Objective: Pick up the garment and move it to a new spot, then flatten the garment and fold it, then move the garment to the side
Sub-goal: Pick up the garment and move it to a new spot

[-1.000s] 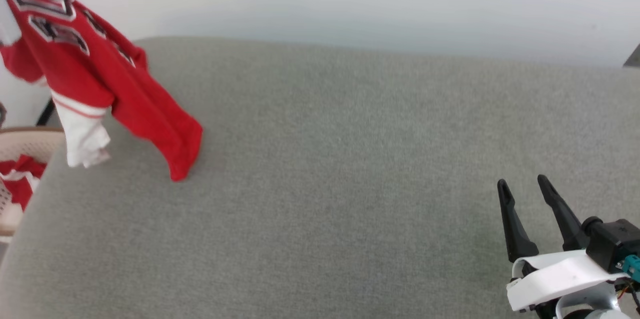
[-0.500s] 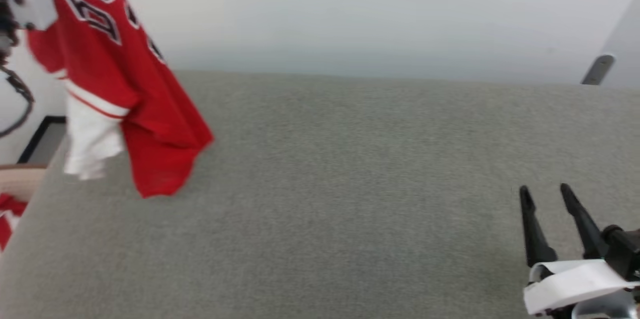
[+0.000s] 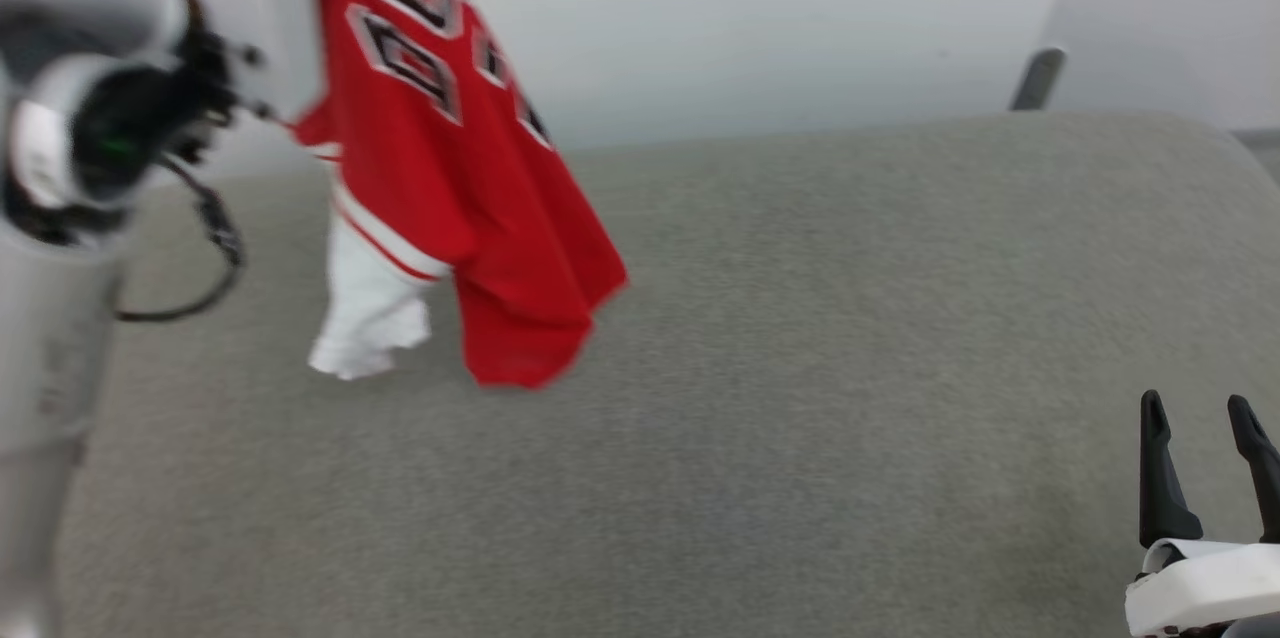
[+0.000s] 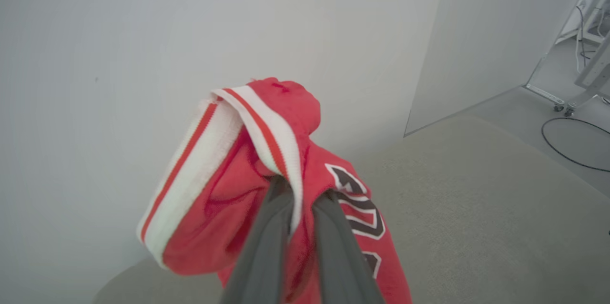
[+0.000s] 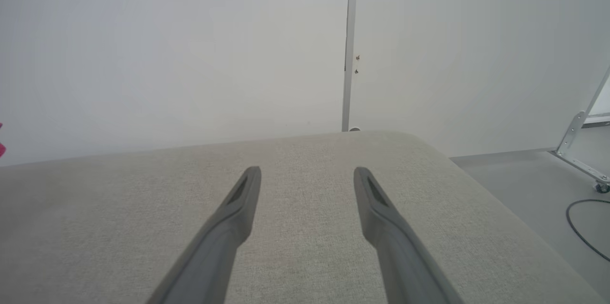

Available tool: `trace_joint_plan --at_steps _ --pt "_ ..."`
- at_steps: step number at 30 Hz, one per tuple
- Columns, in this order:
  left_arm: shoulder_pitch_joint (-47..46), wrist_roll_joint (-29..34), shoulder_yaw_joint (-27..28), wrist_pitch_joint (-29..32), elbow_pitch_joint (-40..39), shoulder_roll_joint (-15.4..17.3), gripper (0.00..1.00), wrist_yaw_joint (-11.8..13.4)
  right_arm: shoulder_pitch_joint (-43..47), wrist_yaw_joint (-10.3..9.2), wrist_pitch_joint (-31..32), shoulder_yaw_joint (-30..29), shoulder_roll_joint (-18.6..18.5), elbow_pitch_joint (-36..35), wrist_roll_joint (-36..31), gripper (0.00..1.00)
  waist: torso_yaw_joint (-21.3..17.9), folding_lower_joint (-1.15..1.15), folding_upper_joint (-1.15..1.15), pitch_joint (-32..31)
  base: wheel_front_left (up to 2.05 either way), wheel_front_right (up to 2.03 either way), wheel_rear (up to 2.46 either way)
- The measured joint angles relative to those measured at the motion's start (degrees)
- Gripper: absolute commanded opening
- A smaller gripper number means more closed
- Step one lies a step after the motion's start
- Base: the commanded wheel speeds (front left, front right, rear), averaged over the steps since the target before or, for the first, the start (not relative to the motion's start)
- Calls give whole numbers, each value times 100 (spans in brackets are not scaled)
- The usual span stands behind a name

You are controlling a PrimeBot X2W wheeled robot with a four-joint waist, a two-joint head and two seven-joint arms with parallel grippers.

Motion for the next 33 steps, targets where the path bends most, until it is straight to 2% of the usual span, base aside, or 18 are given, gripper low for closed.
trace_joint_plan --at_steps 7,17,33 --pt "181 44 -463 122 -357 -457 0 166 -31 -1 -74 -80 105 170 -48 100 -425 0 0 181 0 0 0" --pt "896 59 -1031 109 -12 -826 0 231 -166 0 -223 -9 198 408 -32 100 -721 0 0 577 0 0 0" --pt "1702 32 -1657 -353 1696 -1170 0 -219 -465 0 -352 394 215 762 164 100 -915 0 0 826 0 0 0"
